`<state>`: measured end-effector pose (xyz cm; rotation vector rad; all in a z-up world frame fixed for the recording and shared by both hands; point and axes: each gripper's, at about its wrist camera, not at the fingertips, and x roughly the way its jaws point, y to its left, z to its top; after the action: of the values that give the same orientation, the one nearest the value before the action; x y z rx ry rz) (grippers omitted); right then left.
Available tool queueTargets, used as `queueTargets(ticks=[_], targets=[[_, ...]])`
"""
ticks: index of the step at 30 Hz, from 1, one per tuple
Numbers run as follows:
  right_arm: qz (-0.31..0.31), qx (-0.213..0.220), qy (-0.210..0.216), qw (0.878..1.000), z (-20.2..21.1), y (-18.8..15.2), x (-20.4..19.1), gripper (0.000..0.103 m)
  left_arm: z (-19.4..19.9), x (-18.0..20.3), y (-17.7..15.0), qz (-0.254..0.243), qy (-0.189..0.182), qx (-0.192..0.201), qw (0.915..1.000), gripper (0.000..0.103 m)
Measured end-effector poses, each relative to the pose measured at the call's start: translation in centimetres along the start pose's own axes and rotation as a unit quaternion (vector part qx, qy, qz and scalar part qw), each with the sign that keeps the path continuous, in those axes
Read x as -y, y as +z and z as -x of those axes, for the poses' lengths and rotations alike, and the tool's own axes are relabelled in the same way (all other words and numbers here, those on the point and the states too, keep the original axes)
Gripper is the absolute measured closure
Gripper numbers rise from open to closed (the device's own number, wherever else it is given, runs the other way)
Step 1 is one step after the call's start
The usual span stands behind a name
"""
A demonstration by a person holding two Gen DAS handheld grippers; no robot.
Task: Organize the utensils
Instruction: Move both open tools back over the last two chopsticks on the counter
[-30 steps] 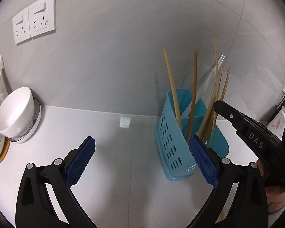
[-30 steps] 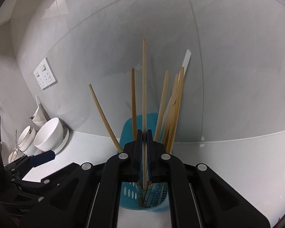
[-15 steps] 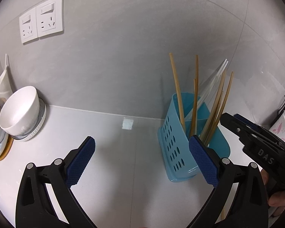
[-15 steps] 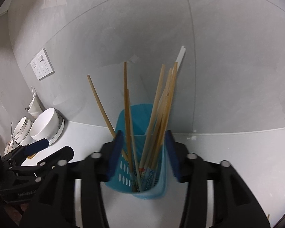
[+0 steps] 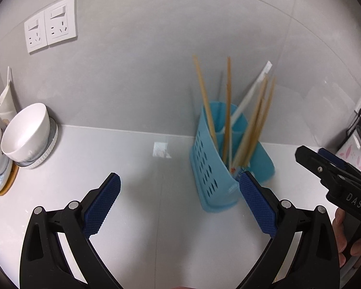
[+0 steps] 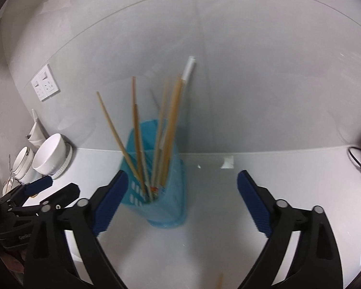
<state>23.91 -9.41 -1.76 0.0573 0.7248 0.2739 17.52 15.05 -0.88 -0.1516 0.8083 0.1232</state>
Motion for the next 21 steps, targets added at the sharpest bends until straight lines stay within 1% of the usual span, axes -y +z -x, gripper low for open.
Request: queueTargets(ticks=[3, 7, 15, 19, 21], targets=[[-0.002, -0.003, -0.028, 1.0, 1.0, -1.0, 1.3, 0.008, 0.2, 1.1, -0.8, -0.003, 0.0, -0.014, 0.9999, 0.006], [0.0, -0.024, -0.062, 0.998, 2.0, -2.7, 3.3, 0.008, 0.3, 3.0, -2.3, -0.01, -0.006, -0.035, 0.9993, 0.006], [-0.027, -0.055, -0.096, 0.993, 4.8, -6.2, 8.5, 0.008, 0.2, 6.6, -5.6, -0.021, -0.027, -0.077, 0.9965, 0.006], [-0.036, -0.081, -0.116, 0.989, 5.7, -8.2, 11.2, 0.008, -0.1, 8.2, -7.4, -0.028, -0.034, -0.102, 0.9938, 0.006], [-0.039, -0.092, -0.124, 0.987, 5.8, -8.8, 12.0, 0.008, -0.2, 9.0, -8.3, -0.033, -0.035, -0.112, 0.9925, 0.006]])
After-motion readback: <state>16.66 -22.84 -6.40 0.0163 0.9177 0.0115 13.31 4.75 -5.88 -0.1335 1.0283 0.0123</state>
